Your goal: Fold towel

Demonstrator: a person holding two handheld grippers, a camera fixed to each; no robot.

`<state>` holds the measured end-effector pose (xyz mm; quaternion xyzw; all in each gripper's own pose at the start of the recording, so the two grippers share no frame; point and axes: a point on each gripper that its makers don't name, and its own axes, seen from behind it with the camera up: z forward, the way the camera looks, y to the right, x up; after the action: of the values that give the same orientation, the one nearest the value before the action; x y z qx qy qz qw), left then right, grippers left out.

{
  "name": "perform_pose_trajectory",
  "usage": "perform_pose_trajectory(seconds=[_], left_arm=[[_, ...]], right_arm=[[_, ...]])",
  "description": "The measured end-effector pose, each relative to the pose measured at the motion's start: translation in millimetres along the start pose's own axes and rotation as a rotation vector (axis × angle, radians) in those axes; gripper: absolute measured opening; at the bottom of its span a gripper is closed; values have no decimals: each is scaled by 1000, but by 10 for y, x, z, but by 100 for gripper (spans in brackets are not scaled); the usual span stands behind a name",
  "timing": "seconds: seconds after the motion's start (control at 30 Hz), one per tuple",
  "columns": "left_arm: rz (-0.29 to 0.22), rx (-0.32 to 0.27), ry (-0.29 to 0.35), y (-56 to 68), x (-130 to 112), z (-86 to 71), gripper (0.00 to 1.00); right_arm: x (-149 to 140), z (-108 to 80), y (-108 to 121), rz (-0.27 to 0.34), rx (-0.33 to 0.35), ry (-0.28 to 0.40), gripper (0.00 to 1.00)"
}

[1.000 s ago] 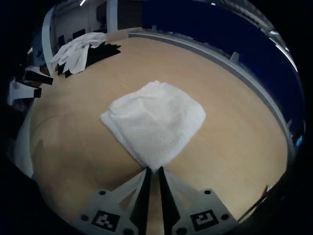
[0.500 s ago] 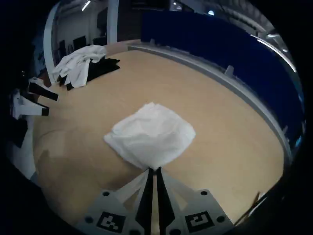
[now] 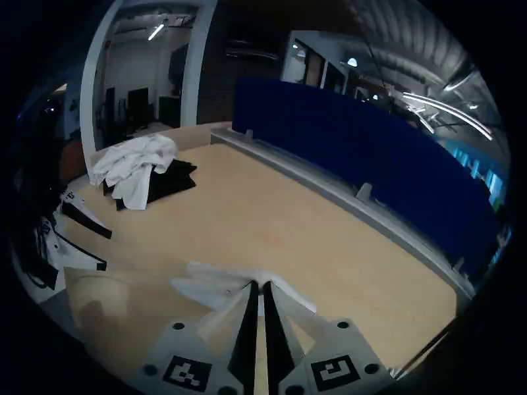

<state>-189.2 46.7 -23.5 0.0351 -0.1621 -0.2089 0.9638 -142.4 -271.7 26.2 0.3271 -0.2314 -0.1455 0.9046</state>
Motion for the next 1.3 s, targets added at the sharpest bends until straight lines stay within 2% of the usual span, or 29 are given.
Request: perform_pose_trajectory(seconds=[0.2, 0.57, 0.9, 1.3], left_arm=[[8, -5, 12, 39, 46, -23, 98], [20, -18, 15, 115, 96, -2, 98], [47, -29, -1, 150, 97, 76, 98], [46, -22, -16, 195, 123, 142, 98]], right_arm=[[76, -94, 153, 9, -24, 13, 6], [-58, -292, 573, 46, -81, 6, 6], [-352, -574, 1229, 104, -151, -21, 6], [-817, -1023, 2146, 84, -252, -107, 6]])
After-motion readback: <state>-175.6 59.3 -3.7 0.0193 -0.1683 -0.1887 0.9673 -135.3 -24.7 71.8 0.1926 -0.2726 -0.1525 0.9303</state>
